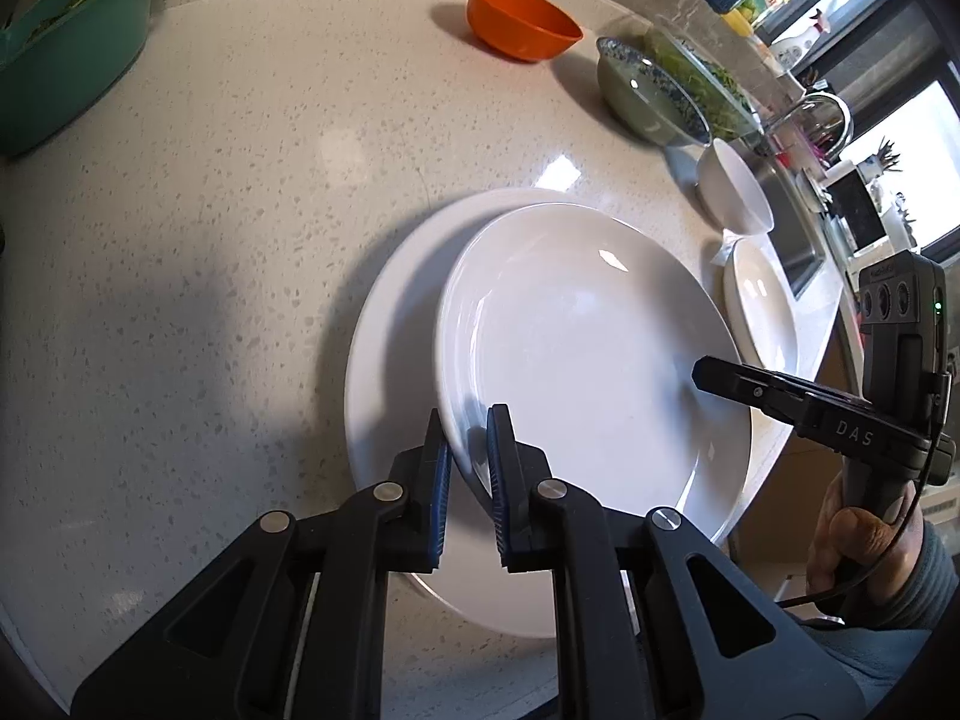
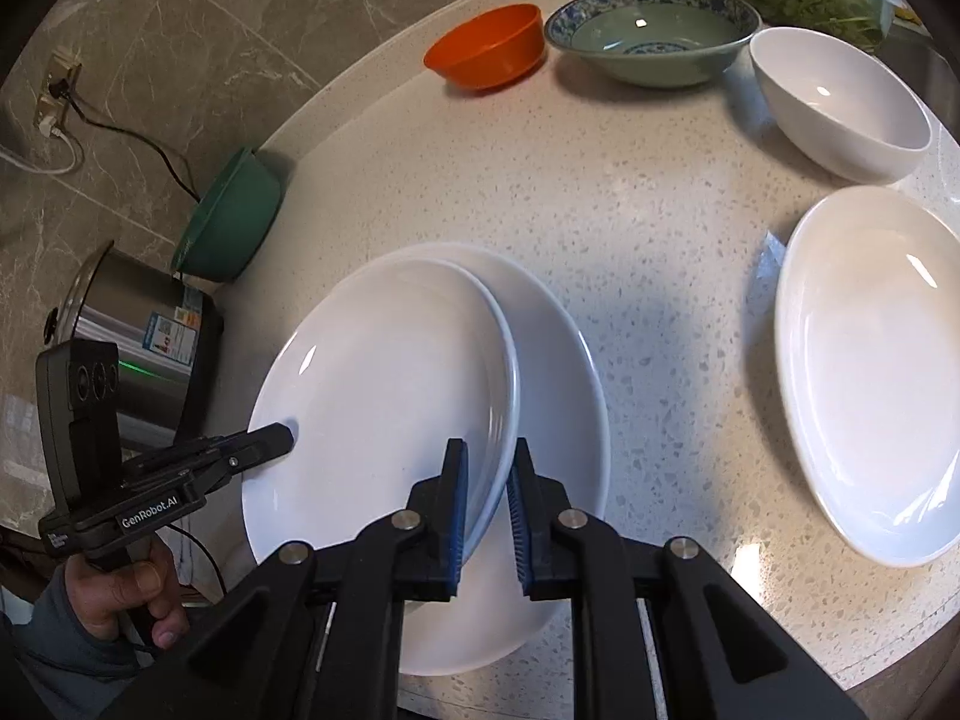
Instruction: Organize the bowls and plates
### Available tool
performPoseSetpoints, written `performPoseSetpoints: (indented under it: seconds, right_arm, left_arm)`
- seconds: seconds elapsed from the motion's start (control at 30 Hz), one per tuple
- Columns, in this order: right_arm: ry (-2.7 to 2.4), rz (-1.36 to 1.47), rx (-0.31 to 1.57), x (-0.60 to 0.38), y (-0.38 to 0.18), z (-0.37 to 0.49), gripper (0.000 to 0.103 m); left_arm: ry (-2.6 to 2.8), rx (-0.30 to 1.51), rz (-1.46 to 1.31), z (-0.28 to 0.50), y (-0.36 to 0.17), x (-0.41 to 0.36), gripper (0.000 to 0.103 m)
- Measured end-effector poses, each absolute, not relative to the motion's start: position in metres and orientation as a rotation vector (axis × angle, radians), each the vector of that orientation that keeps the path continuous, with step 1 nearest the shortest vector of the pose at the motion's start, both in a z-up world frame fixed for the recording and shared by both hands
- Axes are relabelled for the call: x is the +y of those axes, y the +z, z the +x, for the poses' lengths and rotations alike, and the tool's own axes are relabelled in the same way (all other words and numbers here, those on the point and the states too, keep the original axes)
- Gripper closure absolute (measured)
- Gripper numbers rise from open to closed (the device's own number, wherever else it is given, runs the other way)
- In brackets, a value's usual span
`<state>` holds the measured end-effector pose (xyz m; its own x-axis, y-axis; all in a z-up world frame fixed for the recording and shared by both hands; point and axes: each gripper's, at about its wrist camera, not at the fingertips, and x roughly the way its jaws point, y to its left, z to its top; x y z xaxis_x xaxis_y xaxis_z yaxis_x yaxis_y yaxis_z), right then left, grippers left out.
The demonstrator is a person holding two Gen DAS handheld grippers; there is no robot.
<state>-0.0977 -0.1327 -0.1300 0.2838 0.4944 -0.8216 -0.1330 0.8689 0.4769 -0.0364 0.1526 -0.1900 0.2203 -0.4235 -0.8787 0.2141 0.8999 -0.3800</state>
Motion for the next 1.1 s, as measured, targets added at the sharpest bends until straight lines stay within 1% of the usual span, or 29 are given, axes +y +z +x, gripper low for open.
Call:
performPoseSetpoints:
  seconds: [0.13, 0.4, 0.47, 0.5, 0.53, 0.57, 0.63, 0.67, 0.7, 0.9, 0.97, 1.03, 1.1]
  right_arm:
    - [0.433, 0.291, 1.227, -0.126, -0.137, -0.1, 0.086]
    - [0.445, 0.208, 1.205, -0.119, -0.136, -0.103, 0.086]
    - [0.451, 0.188, 1.203, -0.117, -0.136, -0.104, 0.082]
    - [0.459, 0.189, 1.201, -0.116, -0.135, -0.105, 0.074]
    - [0.473, 0.188, 1.196, -0.115, -0.134, -0.106, 0.062]
    - [0.483, 0.184, 1.191, -0.113, -0.133, -0.107, 0.055]
    - [0.502, 0.16, 1.17, -0.108, -0.127, -0.111, 0.03]
    - [0.506, 0.148, 1.163, -0.107, -0.125, -0.112, 0.026]
    - [0.509, 0.147, 1.159, -0.107, -0.123, -0.113, 0.021]
    - [0.537, 0.253, 1.125, -0.136, -0.104, -0.114, 0.021]
    - [0.549, 0.31, 1.098, -0.154, -0.092, -0.113, 0.02]
    - [0.573, 0.379, 1.065, -0.183, -0.077, -0.111, 0.019]
    - [0.599, 0.45, 1.051, -0.211, -0.071, -0.11, 0.018]
  left_arm:
    - [-0.433, 1.288, -0.182, -0.04, -0.199, 0.153, 0.092]
    - [-0.421, 1.28, -0.188, -0.038, -0.199, 0.155, 0.091]
    - [-0.411, 1.279, -0.199, -0.038, -0.198, 0.157, 0.089]
    - [-0.407, 1.272, -0.213, -0.038, -0.197, 0.159, 0.085]
    - [-0.403, 1.259, -0.226, -0.04, -0.194, 0.163, 0.076]
    - [-0.402, 1.242, -0.24, -0.04, -0.191, 0.165, 0.07]
    - [-0.409, 1.188, -0.285, -0.041, -0.18, 0.169, 0.032]
    - [-0.394, 1.164, -0.29, -0.041, -0.175, 0.17, 0.025]
    - [-0.382, 1.141, -0.297, -0.042, -0.17, 0.171, 0.021]
    - [-0.407, 1.069, -0.405, -0.037, -0.138, 0.169, 0.021]
    - [-0.469, 1.023, -0.406, -0.038, -0.119, 0.151, 0.019]
    - [-0.528, 0.996, -0.396, -0.04, -0.106, 0.128, 0.014]
    - [-0.586, 0.996, -0.41, -0.04, -0.099, 0.105, 0.014]
